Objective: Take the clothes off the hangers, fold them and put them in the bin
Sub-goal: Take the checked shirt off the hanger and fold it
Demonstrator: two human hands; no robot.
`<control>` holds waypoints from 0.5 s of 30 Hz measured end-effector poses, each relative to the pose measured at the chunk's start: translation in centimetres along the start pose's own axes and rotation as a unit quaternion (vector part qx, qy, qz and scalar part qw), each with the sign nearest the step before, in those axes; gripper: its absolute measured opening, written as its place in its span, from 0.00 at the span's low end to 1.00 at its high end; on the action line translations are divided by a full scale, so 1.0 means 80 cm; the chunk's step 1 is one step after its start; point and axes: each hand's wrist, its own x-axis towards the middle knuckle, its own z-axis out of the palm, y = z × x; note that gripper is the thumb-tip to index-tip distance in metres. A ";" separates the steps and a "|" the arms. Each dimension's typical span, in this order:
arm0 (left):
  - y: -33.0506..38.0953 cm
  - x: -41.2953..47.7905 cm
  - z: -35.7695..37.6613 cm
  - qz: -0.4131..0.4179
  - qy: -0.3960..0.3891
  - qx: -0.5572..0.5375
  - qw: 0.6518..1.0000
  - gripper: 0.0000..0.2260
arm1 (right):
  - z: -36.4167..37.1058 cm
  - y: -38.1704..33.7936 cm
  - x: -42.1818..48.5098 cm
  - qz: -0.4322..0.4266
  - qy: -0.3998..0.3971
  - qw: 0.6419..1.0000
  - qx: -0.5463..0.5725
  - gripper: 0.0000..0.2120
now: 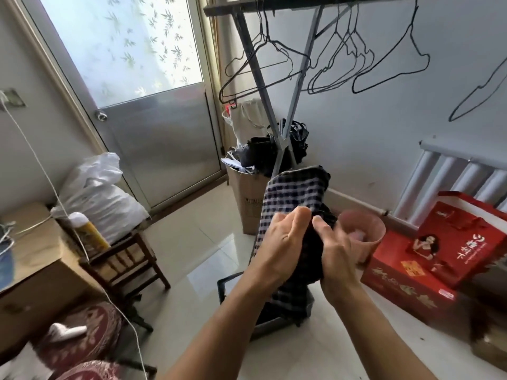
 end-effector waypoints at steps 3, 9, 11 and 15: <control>-0.017 0.007 -0.011 -0.048 -0.037 -0.054 0.997 0.23 | 0.008 0.018 0.021 0.048 -0.008 0.999 -0.024 0.22; -0.063 0.043 -0.074 -0.177 0.196 0.036 0.964 0.27 | 0.011 0.034 0.073 0.173 -0.070 0.972 0.144 0.18; -0.079 0.067 -0.101 -0.303 0.160 -0.158 0.926 0.39 | 0.012 0.031 0.095 0.204 -0.109 0.962 0.141 0.21; -0.093 0.114 -0.135 -0.340 0.113 -0.402 0.842 0.20 | 0.028 0.032 0.146 0.247 -0.169 0.949 0.102 0.20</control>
